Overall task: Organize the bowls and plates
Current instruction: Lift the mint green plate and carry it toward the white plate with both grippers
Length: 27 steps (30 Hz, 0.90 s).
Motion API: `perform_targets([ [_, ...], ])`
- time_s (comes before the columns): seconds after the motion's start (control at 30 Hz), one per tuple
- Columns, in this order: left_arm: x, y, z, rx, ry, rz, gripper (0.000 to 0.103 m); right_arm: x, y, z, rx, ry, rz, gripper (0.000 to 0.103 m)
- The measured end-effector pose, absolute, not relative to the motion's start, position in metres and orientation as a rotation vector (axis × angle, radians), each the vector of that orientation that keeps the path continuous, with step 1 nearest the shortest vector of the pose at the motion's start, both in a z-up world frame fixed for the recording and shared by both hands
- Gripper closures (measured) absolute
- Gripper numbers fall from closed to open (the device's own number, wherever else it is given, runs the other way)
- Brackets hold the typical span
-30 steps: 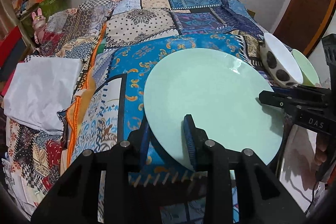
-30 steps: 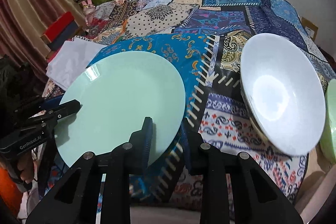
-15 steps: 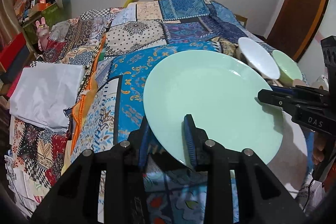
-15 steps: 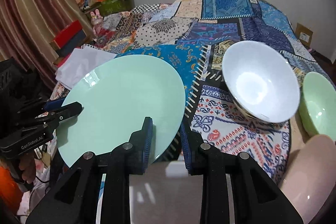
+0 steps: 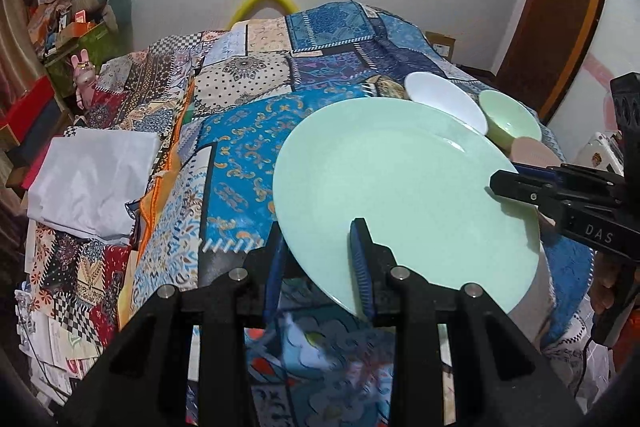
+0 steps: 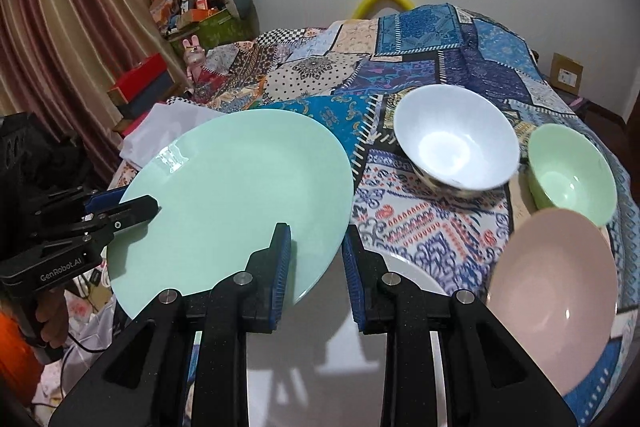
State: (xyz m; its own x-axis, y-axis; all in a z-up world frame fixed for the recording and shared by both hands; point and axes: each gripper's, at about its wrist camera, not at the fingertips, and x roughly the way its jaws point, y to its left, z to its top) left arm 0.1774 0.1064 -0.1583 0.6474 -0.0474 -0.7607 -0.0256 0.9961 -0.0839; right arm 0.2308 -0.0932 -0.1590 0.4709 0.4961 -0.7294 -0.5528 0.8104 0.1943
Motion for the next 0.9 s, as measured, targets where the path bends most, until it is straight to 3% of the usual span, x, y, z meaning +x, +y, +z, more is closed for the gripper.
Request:
perform_targets([
  [0.9, 0.150, 0.030, -0.196, -0.065, 0.955, -0.099, 0.071, 0.182, -0.165, -0.191, 0.016, 0.930, 0.547, 0.079],
])
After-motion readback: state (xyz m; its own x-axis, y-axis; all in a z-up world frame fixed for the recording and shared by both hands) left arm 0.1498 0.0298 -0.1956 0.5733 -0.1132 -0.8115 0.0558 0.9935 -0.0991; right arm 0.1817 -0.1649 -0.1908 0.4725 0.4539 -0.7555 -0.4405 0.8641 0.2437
